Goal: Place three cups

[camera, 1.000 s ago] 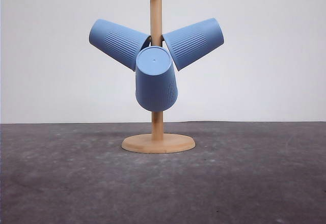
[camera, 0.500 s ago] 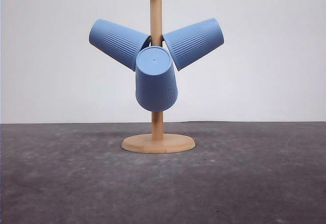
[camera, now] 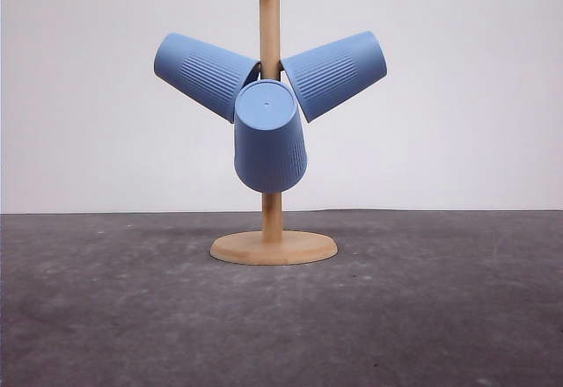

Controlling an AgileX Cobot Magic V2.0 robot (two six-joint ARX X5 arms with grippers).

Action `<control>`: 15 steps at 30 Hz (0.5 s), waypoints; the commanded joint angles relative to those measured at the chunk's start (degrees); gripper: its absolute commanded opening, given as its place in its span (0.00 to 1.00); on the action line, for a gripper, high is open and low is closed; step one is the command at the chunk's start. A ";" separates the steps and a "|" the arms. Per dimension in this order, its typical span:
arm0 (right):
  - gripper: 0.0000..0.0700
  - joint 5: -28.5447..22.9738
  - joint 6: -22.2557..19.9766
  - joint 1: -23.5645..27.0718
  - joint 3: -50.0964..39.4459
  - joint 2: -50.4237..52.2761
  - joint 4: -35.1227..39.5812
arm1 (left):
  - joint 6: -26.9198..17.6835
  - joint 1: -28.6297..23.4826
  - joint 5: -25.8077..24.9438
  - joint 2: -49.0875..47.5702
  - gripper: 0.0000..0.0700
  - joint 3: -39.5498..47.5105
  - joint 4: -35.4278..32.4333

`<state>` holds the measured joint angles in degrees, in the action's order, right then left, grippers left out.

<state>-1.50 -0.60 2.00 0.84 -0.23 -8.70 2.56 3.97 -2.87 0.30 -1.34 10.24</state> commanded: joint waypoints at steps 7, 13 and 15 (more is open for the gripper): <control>0.01 -0.02 0.61 0.07 -0.17 0.02 0.61 | 0.03 -0.11 0.11 -0.02 0.00 0.63 -0.20; 0.01 -0.02 0.61 0.07 -0.17 0.02 0.61 | 0.03 -0.11 0.11 -0.02 0.00 0.63 -0.20; 0.01 -0.02 0.61 0.07 -0.17 0.02 0.61 | 0.03 -0.11 0.11 -0.02 0.00 0.63 -0.20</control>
<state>-1.51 -0.60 2.00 0.84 -0.23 -8.70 2.55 3.97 -2.87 0.30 -1.34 10.24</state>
